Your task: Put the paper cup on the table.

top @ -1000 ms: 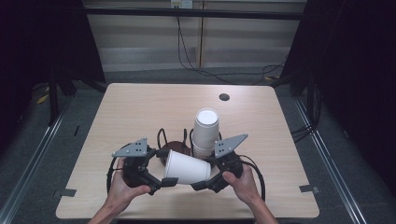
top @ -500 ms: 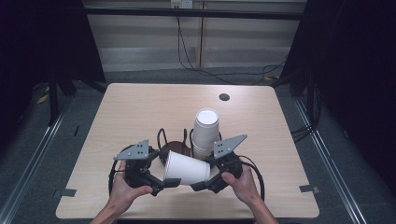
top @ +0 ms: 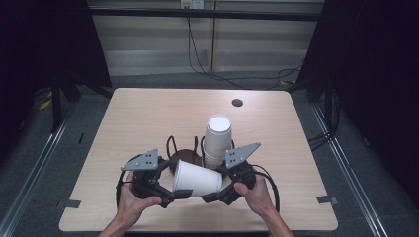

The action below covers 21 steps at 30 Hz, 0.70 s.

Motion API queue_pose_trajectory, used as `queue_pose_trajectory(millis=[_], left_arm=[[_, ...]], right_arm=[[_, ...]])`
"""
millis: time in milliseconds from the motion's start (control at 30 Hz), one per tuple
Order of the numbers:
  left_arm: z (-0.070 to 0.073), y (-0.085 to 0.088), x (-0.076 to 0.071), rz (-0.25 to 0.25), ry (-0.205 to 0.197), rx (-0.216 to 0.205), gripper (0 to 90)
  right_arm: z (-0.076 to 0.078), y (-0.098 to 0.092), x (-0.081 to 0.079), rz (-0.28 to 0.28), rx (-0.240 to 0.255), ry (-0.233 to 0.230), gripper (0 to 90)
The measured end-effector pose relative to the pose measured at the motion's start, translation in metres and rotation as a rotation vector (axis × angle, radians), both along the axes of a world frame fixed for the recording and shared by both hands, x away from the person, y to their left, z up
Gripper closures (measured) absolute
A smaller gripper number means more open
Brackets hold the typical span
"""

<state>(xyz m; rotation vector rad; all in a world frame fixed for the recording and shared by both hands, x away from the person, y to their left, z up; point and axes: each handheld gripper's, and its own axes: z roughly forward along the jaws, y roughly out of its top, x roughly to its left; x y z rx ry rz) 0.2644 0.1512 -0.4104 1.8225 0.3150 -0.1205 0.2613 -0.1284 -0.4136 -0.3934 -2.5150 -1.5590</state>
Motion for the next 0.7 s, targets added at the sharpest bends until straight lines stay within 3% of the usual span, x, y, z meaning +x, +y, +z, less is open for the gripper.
queue_pose_trajectory(millis=[200,467,700], left_arm=[[0.0022,-0.0001,-0.0008,-0.004,0.002,0.003,13.7],[0.0054,0.0,-0.0006,0.006,0.006,0.013,15.2],[0.0045,0.001,0.0018,0.01,0.023,0.054,15.2]], right_arm=[[-0.0018,0.0005,0.0006,-0.023,-0.019,-0.004,21.8],[-0.0028,-0.0004,0.0002,-0.045,-0.008,-0.011,18.5],[-0.0043,-0.0074,0.0019,-0.08,-0.002,-0.012,14.2]])
